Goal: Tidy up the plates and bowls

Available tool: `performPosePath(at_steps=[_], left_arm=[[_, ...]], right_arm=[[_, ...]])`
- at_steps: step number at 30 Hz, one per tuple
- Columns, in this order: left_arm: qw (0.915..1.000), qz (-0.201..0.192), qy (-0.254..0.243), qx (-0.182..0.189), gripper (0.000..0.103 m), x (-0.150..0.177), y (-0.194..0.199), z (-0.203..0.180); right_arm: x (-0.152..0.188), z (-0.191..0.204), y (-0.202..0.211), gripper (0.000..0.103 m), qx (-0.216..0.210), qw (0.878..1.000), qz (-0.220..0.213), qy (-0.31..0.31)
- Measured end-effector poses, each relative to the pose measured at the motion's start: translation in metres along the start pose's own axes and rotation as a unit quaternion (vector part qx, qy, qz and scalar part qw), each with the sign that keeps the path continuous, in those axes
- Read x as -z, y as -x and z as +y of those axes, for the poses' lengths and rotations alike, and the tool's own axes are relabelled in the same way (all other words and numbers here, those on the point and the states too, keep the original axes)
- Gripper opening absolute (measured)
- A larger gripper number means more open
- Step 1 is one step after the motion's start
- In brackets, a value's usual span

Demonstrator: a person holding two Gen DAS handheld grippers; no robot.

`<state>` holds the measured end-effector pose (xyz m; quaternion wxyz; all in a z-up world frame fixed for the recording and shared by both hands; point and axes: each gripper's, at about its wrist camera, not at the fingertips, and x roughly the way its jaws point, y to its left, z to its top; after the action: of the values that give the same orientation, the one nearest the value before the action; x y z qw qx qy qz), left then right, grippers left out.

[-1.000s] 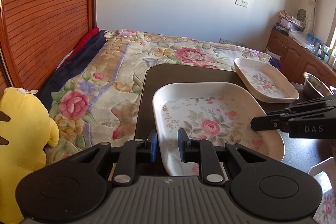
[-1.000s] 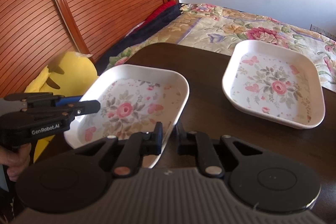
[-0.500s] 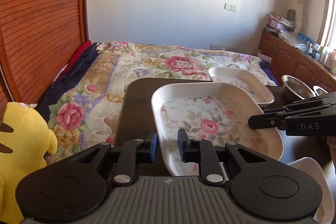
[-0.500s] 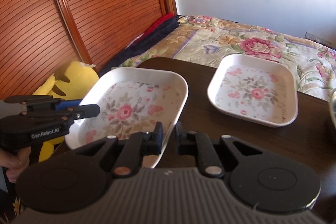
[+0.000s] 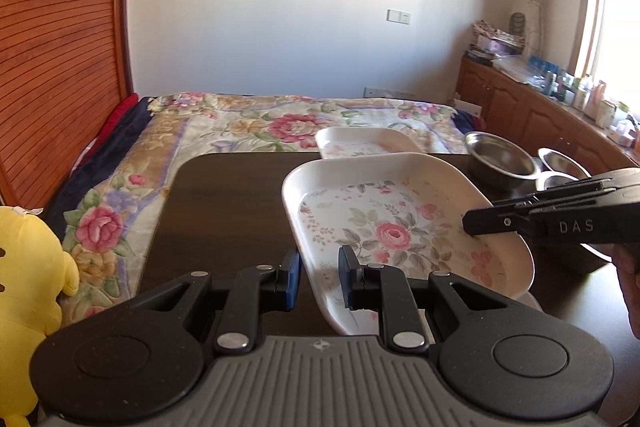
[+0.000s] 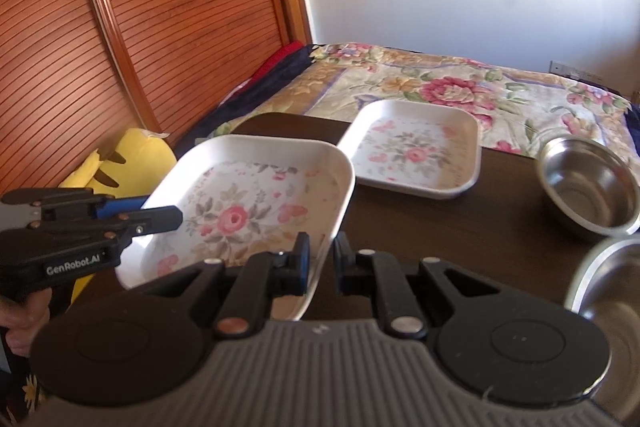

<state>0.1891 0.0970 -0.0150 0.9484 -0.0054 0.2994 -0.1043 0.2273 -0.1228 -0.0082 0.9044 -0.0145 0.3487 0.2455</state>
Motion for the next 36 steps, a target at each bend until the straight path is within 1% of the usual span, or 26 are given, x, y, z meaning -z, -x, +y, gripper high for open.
performPosePath(at_steps=[12,19,23,31,36], left_arm=[[0.9997,-0.004,-0.010,0.021,0.022,0.024,0.030,-0.040],[0.9994,-0.005,-0.006,0.035,0.022,0.038,0.049,-0.053],[0.9992,-0.011,-0.003,0.039,0.022,0.047,0.060,-0.057],[0.9991,-0.005,0.003,0.043,0.022,0.061,0.064,-0.059],[0.9991,0.005,0.005,0.043,0.022,0.068,0.056,-0.059]], right_arm=[[0.032,-0.016,0.046,0.014,0.009,1.000,-0.021,-0.020],[0.053,-0.020,0.069,0.014,0.006,0.999,-0.029,-0.027],[0.065,-0.018,0.081,0.014,0.006,0.999,-0.042,-0.025],[0.082,-0.019,0.092,0.014,-0.010,0.998,-0.052,-0.036],[0.095,-0.015,0.090,0.014,-0.006,0.998,-0.048,-0.028]])
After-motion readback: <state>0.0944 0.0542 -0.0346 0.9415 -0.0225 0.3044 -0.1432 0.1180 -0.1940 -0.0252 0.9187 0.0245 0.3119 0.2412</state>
